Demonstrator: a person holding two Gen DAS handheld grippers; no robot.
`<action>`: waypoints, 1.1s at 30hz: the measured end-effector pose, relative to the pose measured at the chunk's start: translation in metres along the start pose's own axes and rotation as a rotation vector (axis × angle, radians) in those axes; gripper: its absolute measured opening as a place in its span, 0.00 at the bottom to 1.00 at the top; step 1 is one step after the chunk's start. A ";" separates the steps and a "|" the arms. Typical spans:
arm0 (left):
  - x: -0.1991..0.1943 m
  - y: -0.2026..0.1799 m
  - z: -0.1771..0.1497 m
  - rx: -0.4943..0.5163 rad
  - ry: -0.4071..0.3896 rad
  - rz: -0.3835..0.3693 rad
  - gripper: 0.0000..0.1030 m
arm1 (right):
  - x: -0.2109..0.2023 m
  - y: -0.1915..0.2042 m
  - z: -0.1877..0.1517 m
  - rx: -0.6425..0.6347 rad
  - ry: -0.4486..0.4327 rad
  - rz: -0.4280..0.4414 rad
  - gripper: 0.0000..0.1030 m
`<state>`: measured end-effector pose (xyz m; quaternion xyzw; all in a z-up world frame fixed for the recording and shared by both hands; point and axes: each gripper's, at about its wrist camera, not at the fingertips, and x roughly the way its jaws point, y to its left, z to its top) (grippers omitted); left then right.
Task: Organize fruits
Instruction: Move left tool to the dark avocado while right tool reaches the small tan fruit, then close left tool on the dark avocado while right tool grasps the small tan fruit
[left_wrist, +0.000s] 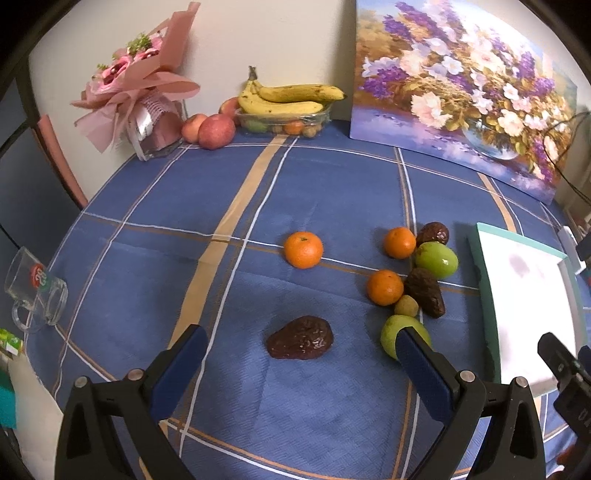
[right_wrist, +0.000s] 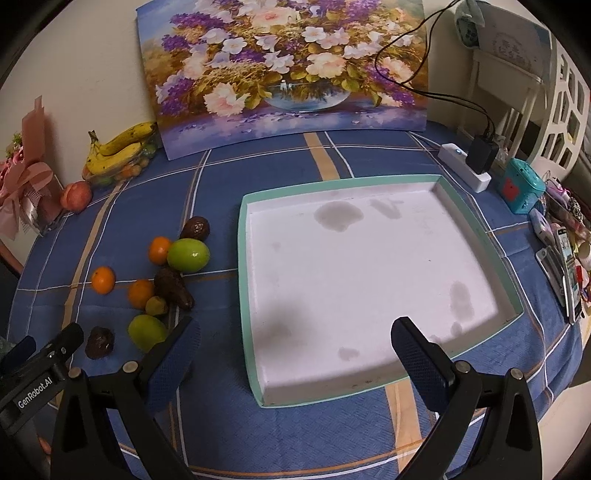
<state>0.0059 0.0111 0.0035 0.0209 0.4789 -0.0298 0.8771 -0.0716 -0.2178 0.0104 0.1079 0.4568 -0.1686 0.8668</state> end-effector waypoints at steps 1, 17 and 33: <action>0.000 0.005 0.001 -0.026 0.002 -0.006 1.00 | 0.000 0.002 0.000 -0.008 0.000 0.007 0.99; 0.032 0.033 0.004 -0.185 0.114 -0.103 0.91 | 0.009 0.055 -0.009 -0.144 0.038 0.234 0.77; 0.086 0.027 -0.008 -0.219 0.283 -0.114 0.75 | 0.062 0.081 -0.032 -0.214 0.274 0.265 0.47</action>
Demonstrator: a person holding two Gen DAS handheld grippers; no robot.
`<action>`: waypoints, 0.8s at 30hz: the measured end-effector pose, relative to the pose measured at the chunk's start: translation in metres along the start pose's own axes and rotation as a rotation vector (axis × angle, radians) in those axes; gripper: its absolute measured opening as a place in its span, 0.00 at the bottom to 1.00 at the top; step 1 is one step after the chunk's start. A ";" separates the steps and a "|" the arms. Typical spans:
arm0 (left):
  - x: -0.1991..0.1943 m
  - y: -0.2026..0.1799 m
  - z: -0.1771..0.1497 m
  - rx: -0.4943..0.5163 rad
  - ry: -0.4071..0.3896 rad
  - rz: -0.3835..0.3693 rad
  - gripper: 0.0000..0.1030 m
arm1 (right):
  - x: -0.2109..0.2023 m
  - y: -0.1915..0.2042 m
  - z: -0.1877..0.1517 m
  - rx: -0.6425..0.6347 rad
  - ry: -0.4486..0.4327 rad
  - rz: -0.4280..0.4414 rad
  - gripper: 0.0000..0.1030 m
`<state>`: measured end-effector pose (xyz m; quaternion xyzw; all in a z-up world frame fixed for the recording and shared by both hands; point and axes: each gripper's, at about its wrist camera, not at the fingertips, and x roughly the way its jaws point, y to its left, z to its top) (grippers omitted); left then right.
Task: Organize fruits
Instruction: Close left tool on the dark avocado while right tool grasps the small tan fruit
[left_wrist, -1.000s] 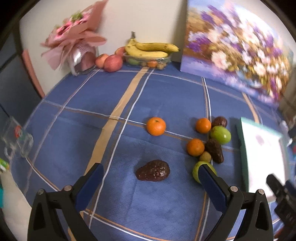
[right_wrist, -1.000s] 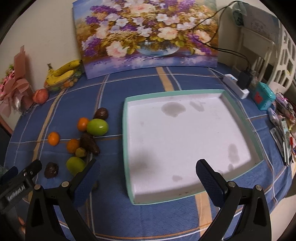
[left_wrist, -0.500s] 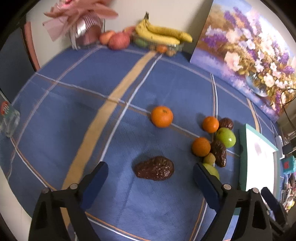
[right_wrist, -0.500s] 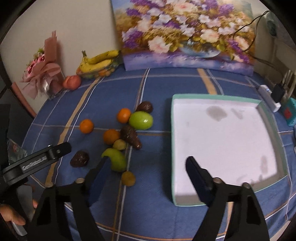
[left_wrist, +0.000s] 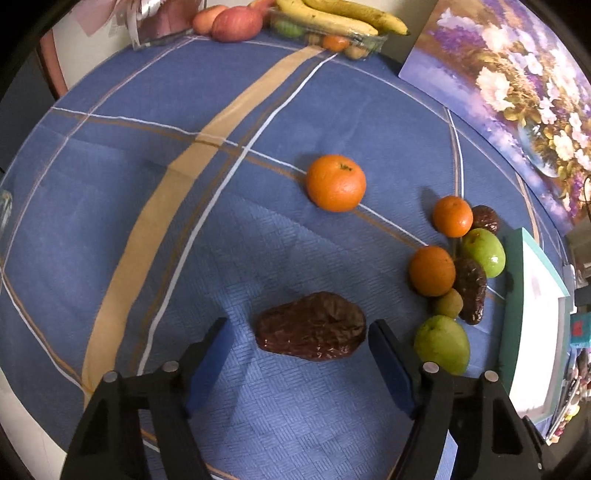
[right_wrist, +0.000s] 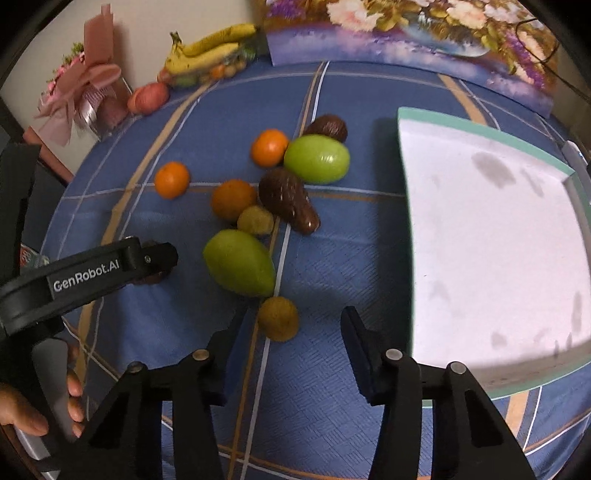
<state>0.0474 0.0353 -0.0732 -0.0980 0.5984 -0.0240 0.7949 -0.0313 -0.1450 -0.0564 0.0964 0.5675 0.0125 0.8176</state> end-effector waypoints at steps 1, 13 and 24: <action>-0.001 0.000 0.000 0.000 -0.002 0.001 0.72 | 0.002 0.000 0.000 -0.002 0.006 -0.001 0.46; -0.012 0.001 -0.002 -0.011 -0.038 -0.020 0.59 | -0.001 0.005 -0.002 -0.039 -0.018 0.026 0.25; -0.061 -0.021 -0.004 0.088 -0.184 -0.075 0.59 | -0.049 -0.041 0.012 0.158 -0.203 -0.077 0.25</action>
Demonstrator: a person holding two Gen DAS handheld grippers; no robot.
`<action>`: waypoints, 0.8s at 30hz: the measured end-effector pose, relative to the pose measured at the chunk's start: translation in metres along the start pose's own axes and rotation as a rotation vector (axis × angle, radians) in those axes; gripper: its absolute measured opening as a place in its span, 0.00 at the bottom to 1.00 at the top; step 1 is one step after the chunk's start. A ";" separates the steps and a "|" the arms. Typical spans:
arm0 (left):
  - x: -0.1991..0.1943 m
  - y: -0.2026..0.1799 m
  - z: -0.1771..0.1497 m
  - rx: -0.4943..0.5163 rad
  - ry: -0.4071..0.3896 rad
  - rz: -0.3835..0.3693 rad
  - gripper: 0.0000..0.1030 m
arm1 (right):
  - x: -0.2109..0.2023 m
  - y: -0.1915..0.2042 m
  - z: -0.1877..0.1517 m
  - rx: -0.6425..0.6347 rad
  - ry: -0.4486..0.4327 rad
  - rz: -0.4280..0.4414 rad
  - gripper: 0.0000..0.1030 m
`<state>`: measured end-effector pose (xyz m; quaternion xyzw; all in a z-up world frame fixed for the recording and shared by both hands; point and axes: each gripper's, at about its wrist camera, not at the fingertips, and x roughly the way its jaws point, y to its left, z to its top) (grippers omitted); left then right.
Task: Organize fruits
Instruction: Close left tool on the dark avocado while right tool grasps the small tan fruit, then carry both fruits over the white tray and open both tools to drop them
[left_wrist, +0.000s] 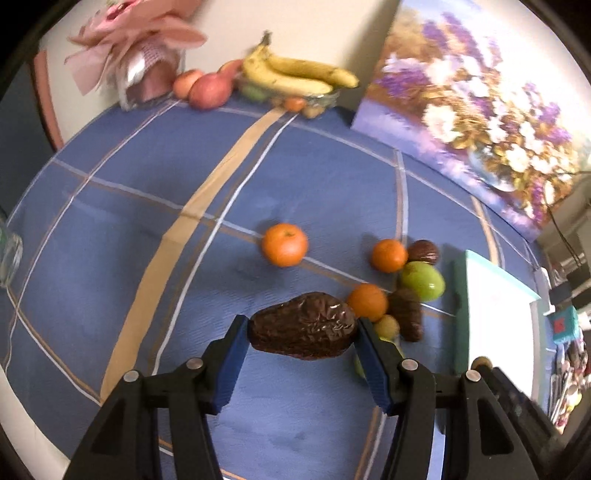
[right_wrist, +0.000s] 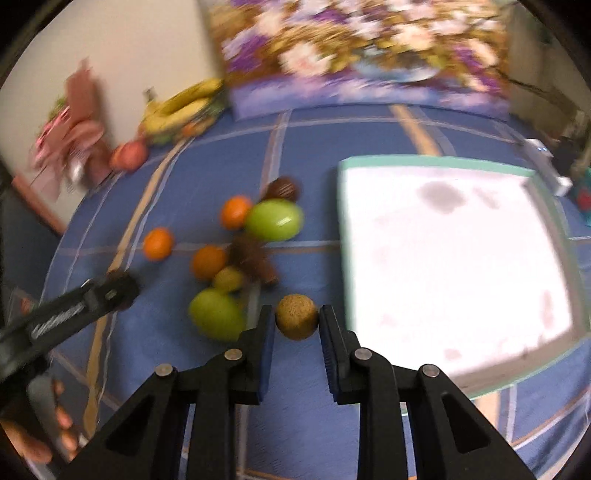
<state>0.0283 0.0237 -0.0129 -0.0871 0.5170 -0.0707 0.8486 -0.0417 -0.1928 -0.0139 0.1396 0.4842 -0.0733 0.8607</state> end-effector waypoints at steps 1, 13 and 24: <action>-0.003 -0.006 -0.001 0.018 -0.006 -0.018 0.59 | -0.004 -0.008 0.002 0.025 -0.010 -0.013 0.25; -0.002 -0.108 -0.011 0.266 0.009 -0.154 0.59 | -0.022 -0.121 0.024 0.317 -0.014 -0.226 0.25; 0.026 -0.203 -0.020 0.469 0.035 -0.219 0.59 | -0.013 -0.176 0.036 0.443 -0.029 -0.298 0.25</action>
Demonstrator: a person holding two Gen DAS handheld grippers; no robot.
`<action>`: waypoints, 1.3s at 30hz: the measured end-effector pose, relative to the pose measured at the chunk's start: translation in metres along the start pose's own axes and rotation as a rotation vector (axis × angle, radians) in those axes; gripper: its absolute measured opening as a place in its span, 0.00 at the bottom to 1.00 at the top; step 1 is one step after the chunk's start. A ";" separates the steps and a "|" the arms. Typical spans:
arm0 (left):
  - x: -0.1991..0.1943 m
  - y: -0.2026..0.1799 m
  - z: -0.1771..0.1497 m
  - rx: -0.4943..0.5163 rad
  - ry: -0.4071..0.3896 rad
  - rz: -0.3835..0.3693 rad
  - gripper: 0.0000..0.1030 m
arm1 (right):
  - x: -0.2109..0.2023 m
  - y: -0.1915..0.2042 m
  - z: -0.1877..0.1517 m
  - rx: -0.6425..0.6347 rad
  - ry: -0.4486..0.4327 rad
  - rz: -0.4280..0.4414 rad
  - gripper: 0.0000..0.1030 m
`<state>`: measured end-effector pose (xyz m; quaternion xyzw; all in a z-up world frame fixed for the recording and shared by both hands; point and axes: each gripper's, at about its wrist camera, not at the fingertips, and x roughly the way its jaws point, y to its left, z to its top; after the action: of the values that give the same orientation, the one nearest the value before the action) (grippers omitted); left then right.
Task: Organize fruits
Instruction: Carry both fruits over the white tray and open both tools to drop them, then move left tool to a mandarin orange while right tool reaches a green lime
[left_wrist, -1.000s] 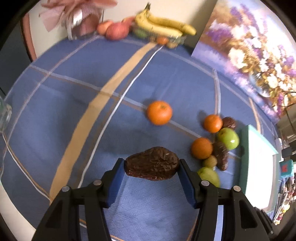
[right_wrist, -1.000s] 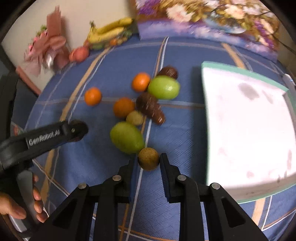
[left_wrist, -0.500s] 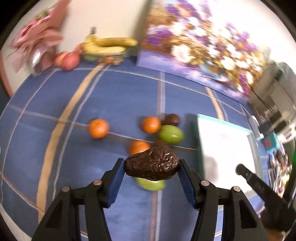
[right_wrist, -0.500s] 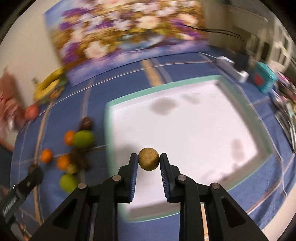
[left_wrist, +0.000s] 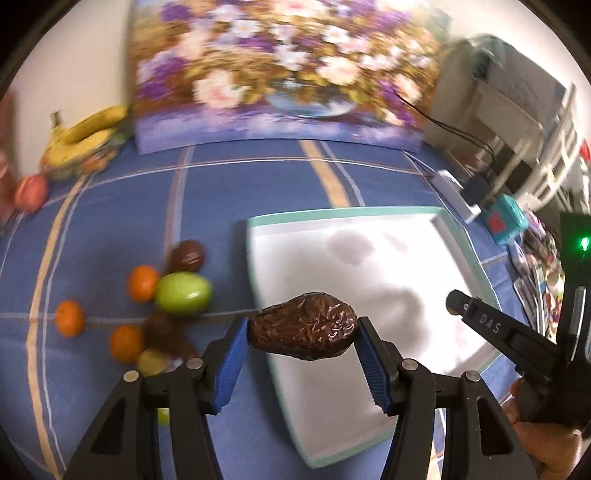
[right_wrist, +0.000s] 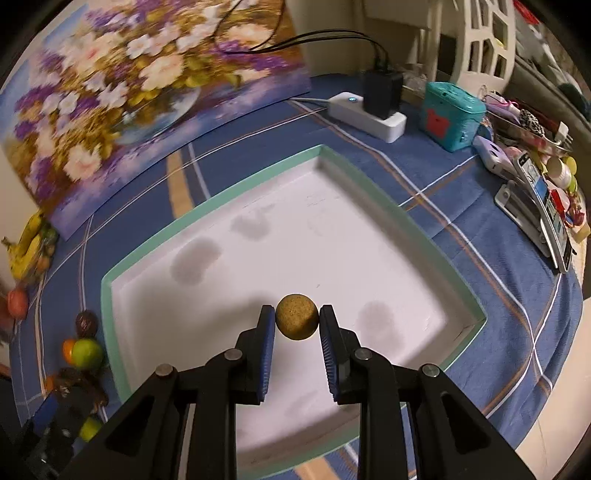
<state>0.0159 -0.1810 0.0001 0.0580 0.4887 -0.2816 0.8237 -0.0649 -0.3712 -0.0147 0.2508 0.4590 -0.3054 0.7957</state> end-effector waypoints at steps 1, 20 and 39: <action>0.006 -0.006 0.002 0.017 0.006 -0.001 0.59 | 0.002 -0.002 0.003 0.005 -0.001 -0.003 0.25; 0.060 -0.041 -0.008 0.134 0.120 0.042 0.60 | 0.035 -0.024 0.010 0.039 0.075 -0.034 0.25; 0.030 -0.032 0.003 0.079 0.085 0.039 0.71 | -0.003 -0.023 0.024 0.027 0.007 -0.008 0.36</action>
<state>0.0123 -0.2206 -0.0178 0.1120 0.5107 -0.2820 0.8044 -0.0688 -0.4027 -0.0040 0.2606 0.4585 -0.3141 0.7894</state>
